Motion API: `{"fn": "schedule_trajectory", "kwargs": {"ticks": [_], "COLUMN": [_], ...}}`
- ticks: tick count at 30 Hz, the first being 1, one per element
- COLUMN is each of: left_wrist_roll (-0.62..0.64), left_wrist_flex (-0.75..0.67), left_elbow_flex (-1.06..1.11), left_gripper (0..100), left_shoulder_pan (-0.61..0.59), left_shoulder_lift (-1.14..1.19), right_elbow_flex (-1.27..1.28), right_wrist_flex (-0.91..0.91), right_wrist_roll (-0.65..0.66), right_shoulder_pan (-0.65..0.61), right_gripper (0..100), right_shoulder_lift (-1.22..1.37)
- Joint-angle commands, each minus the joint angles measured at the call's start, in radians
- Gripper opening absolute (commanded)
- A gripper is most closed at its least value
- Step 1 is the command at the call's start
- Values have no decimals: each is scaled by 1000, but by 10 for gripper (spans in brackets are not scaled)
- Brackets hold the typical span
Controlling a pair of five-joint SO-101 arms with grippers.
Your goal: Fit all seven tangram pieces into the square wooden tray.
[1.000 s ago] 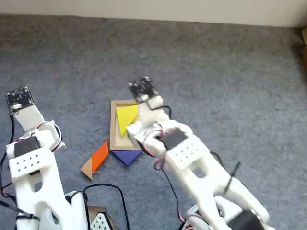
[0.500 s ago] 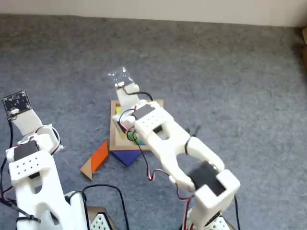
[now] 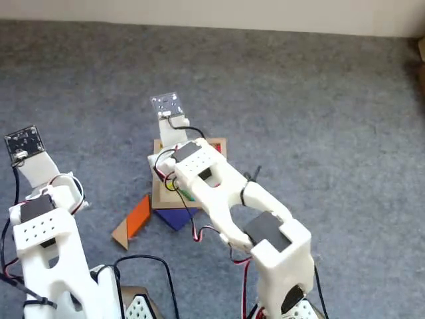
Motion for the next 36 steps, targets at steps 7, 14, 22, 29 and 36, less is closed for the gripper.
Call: {"fn": "schedule_trajectory", "kwargs": {"ticks": [7, 14, 22, 29, 36], "left_wrist_roll": [5, 3, 3, 3, 3], "left_wrist_flex": [-14, -14, -12, -12, -15], "left_elbow_flex": [-2, -1, -1, -1, 7], "left_gripper": [11, 11, 11, 11, 11], "left_shoulder_pan": [-7, -7, -7, -7, -5], "left_shoulder_lift": [-22, -21, -21, -21, -22], "right_elbow_flex": [-251, -415, -639, -630, -621], "right_wrist_flex": [196, 371, 572, 521, 529], "right_wrist_roll": [-9, -2, 0, 2, 103], "right_shoulder_pan": [-16, 13, 41, 5, 21], "right_gripper": [397, 397, 397, 397, 397], "right_shoulder_lift": [116, 237, 246, 286, 407]}}
